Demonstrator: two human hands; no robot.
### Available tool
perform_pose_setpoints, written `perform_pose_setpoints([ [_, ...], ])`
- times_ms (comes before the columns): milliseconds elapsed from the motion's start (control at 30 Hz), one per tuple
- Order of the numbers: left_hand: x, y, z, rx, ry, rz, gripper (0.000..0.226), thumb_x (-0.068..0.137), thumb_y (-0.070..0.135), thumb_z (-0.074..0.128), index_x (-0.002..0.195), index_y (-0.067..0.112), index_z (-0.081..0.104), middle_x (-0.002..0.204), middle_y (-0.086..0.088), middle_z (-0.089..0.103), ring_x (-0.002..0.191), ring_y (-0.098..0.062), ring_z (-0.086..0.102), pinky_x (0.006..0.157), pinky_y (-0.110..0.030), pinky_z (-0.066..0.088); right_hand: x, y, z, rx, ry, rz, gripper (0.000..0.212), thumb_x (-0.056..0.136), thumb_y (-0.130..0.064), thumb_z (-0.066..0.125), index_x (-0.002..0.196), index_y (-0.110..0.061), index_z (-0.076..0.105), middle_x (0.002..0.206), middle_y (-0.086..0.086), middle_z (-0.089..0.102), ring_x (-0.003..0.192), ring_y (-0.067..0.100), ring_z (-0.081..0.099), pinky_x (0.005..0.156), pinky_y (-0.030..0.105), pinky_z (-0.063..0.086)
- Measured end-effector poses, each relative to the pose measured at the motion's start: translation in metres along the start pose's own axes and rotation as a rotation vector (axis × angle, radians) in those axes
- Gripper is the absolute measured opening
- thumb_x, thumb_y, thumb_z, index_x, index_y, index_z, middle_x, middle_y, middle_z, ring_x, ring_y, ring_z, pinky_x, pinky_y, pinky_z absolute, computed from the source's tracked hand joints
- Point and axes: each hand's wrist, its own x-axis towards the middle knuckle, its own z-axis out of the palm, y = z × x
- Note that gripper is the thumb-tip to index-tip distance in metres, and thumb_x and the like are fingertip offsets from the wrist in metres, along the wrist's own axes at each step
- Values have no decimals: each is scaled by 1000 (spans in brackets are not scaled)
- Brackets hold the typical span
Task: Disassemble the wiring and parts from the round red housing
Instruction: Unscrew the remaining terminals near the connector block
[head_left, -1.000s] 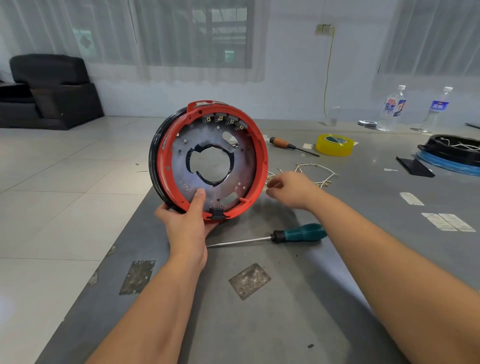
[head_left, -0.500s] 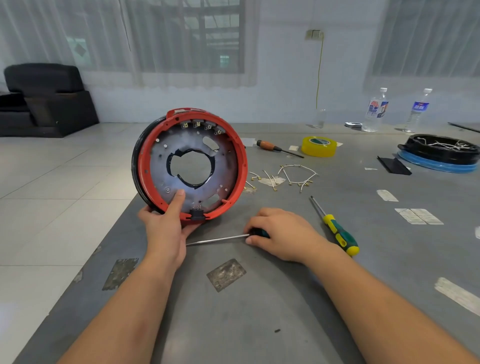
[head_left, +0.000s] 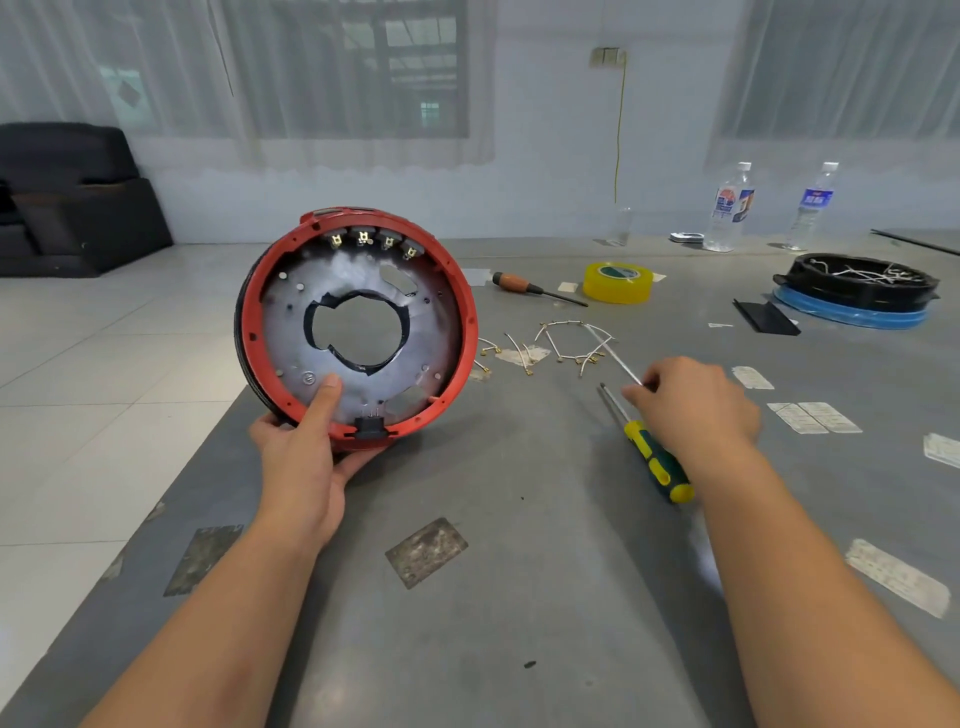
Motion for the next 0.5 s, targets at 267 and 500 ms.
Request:
perform_pose_setpoints([
  [267, -7, 4, 4, 60, -85, -35, 87, 76, 46, 88, 141, 13, 39, 136, -14, 65, 106, -33, 77, 74, -55, 65, 9, 16, 9, -7, -178, 220, 45, 90, -57, 69, 121, -24, 68, 126, 12, 62, 115, 37, 60, 77, 37, 42],
  [500, -7, 3, 3, 109, -112, -51, 90, 72, 53, 92, 137, 15, 43, 135, -12, 66, 106, -31, 77, 77, -58, 65, 8, 14, 5, -31, -229, 249, 44, 92, -56, 63, 121, -23, 68, 124, 11, 61, 113, 36, 59, 77, 37, 42],
])
